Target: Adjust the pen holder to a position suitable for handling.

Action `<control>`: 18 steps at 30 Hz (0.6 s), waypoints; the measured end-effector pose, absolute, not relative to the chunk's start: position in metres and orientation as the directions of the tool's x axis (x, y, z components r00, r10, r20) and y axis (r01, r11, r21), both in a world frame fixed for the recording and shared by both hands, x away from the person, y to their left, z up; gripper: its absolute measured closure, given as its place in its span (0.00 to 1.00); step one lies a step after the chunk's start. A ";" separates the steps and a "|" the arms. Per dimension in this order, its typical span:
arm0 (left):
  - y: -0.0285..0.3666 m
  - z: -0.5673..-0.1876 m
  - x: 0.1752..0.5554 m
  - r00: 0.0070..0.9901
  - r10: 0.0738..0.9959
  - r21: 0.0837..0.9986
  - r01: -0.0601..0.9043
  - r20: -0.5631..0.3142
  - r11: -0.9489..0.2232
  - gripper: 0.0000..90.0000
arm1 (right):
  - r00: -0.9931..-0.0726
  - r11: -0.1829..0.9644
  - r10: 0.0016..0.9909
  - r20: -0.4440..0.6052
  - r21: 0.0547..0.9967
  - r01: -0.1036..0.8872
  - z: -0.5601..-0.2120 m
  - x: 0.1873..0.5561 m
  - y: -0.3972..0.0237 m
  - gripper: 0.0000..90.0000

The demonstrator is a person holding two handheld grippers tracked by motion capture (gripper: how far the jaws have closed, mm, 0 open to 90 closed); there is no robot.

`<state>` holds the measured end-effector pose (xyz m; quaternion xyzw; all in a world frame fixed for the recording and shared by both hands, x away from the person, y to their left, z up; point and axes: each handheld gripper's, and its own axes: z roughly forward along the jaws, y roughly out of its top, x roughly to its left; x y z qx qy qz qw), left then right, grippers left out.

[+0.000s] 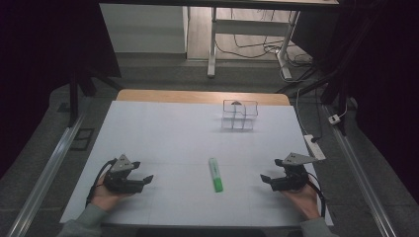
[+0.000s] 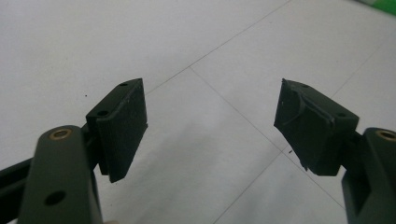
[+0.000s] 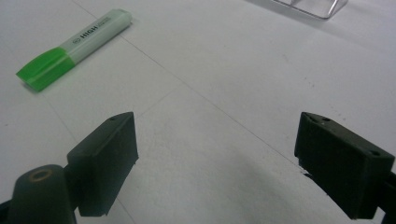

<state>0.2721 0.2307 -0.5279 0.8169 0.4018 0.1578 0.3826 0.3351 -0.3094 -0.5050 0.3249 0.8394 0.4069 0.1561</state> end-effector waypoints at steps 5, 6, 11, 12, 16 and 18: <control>0.231 -0.528 0.272 0.628 0.776 0.750 0.536 -0.050 -0.386 0.28 | -0.741 0.457 0.672 0.006 0.783 0.421 -0.505 0.335 -0.309 0.14; 0.231 -0.528 0.272 0.629 0.776 0.750 0.537 -0.050 -0.386 0.28 | -0.741 0.457 0.672 0.006 0.783 0.421 -0.505 0.335 -0.309 0.14; 0.232 -0.528 0.273 0.630 0.775 0.748 0.539 -0.052 -0.388 0.28 | -0.741 0.459 0.671 0.007 0.781 0.423 -0.506 0.335 -0.308 0.15; 0.232 -0.528 0.273 0.630 0.775 0.748 0.539 -0.052 -0.387 0.28 | -0.740 0.460 0.672 0.005 0.780 0.423 -0.506 0.335 -0.308 0.15; 0.232 -0.528 0.273 0.629 0.776 0.748 0.540 -0.053 -0.386 0.28 | -0.739 0.460 0.673 0.002 0.781 0.421 -0.506 0.335 -0.308 0.15; 0.232 -0.528 0.273 0.629 0.776 0.748 0.540 -0.054 -0.386 0.28 | -0.738 0.458 0.675 0.001 0.783 0.421 -0.505 0.335 -0.308 0.15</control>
